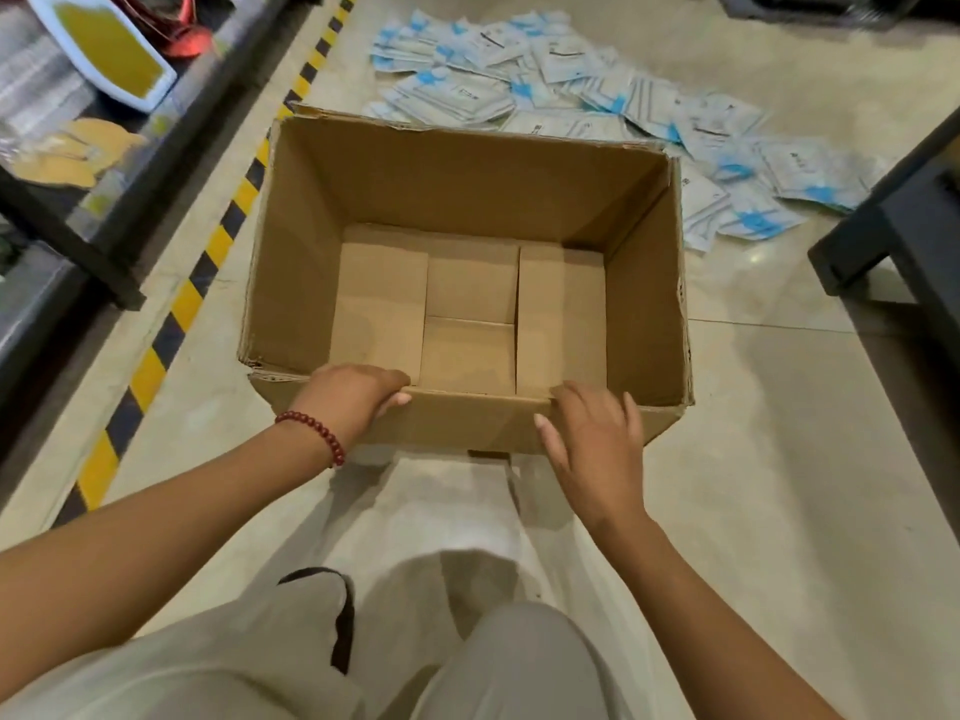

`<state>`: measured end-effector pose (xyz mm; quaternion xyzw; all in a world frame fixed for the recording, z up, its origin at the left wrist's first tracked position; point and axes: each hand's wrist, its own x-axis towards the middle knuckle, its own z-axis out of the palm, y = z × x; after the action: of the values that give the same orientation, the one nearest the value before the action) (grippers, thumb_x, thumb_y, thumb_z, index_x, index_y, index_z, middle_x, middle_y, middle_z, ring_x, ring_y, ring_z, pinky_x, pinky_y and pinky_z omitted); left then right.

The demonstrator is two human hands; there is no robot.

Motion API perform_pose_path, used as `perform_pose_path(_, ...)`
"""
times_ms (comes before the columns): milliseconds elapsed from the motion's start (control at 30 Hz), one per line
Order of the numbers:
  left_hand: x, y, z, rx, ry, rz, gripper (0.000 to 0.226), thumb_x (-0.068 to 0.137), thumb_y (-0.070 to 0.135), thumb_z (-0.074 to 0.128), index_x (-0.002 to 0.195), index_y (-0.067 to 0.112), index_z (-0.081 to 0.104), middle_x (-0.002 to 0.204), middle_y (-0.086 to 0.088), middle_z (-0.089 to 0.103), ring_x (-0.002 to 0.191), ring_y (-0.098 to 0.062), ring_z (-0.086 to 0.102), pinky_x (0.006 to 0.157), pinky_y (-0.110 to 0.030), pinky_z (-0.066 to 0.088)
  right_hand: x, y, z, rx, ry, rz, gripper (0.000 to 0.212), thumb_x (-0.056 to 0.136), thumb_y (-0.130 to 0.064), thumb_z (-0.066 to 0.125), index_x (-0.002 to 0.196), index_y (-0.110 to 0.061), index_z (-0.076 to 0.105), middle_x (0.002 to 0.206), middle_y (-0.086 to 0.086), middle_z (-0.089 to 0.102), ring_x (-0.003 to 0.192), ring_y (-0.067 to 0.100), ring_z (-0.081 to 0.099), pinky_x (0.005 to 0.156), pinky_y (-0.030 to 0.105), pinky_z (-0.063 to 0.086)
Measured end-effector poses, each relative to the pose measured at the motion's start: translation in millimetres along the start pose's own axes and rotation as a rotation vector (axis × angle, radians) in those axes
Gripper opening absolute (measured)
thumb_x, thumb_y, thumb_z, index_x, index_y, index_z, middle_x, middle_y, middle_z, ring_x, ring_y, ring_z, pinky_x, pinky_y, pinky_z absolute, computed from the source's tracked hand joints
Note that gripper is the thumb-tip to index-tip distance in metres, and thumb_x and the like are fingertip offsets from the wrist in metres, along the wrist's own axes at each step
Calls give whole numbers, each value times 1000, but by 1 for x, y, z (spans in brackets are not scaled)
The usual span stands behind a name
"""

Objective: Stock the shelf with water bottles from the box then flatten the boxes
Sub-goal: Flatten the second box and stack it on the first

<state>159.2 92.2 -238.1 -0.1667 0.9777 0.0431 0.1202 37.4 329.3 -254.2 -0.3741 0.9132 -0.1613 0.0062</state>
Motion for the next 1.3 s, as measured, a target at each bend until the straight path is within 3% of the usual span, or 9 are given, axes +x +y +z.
perform_pose_path(100, -7, -2, 3, -21, 11, 6, 36, 100, 37, 27, 125, 27, 51, 116, 1, 63, 104, -19, 58, 88, -30, 41, -36, 17, 2, 149, 213, 273, 43, 95, -44, 45, 119, -9, 54, 124, 12, 52, 117, 28, 44, 100, 45, 38)
perform_pose_path(233, -7, -5, 8, -11, -2, 6, 37, 100, 39, 24, 126, 30, 49, 117, 3, 63, 105, -18, 56, 91, -31, 37, -45, 46, 6, 361, 66, 576, 65, 93, -51, 43, 138, -5, 38, 140, 18, 41, 131, 33, 33, 107, 44, 29)
perform_pose_path(367, -8, -4, 9, 0, -35, -21, 39, 100, 39, 23, 130, 31, 46, 123, 4, 60, 113, -17, 54, 101, -34, 32, -24, 55, 3, 594, 94, 550, 51, 96, -51, 39, 127, -11, 45, 119, 5, 55, 114, 28, 51, 92, 40, 44)
perform_pose_path(467, -9, -4, 7, 9, -47, -10, 42, 100, 41, 20, 135, 30, 41, 128, 4, 57, 118, -17, 51, 106, -35, 26, -11, 54, 1, 645, 108, 650, 41, 98, -39, 43, 114, -1, 43, 110, 10, 51, 102, 29, 52, 78, 32, 38)
perform_pose_path(667, -15, -11, -1, -4, 25, 11, 82, 80, 65, -2, 140, 24, 36, 131, 1, 52, 124, -20, 44, 110, -40, 22, -2, 49, -5, 589, 121, 723, 39, 95, -42, 49, 100, -6, 38, 106, 16, 55, 98, 35, 54, 78, 42, 46)
perform_pose_path(967, -20, -1, -16, -106, -96, -50, 66, 91, 63, 17, 144, 27, 32, 145, 5, 42, 133, -14, 37, 113, -40, 19, 3, 54, -39, 417, -73, 792, 49, 87, -53, 53, 97, -5, 53, 91, 7, 59, 86, 29, 56, 66, 35, 40)
perform_pose_path(1133, -39, -1, -11, -167, -194, -2, 124, 50, 89, -22, 142, 29, 36, 143, 6, 44, 130, -12, 40, 108, -30, 26, -5, 62, -54, 462, -288, 799, 41, 84, -45, 64, 88, -5, 55, 86, 11, 62, 78, 27, 59, 62, 33, 42)
perform_pose_path(1267, -52, 7, 3, -183, -355, 4, 83, 83, 75, 8, 148, 26, 25, 153, 3, 28, 140, -13, 26, 112, -25, 17, -17, 59, -58, 535, -390, 830, 29, 84, -31, 69, 79, -9, 51, 80, 9, 60, 75, 25, 58, 60, 30, 41)
perform_pose_path(1300, -55, 8, 7, -190, -391, 4, 90, 78, 80, 5, 149, 27, 23, 155, 3, 25, 141, -13, 22, 113, -25, 15, -21, 59, -57, 545, -404, 844, 28, 84, -29, 70, 79, -8, 52, 78, 8, 59, 72, 24, 57, 57, 29, 40)
